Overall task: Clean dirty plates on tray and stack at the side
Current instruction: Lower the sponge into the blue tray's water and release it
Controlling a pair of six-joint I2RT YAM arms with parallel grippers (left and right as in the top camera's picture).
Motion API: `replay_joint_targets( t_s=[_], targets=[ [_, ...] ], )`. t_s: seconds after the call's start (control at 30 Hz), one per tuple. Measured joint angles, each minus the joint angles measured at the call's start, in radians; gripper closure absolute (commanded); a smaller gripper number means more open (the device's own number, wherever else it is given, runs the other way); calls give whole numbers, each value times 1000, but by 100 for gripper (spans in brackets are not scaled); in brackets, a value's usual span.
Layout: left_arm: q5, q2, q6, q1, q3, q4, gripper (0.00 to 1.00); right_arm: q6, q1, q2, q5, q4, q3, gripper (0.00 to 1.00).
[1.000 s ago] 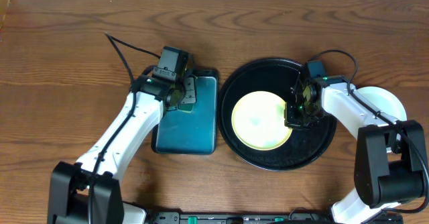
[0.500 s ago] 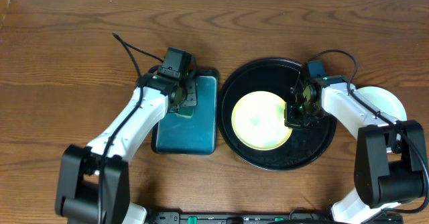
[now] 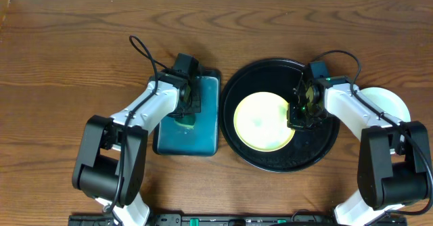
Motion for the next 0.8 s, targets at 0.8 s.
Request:
replay_joint_targets(
  t_s=[0.8],
  targets=[
    [0,-7,0,0,6,-7,92,0,0,0,0,0,0,99]
  ],
)
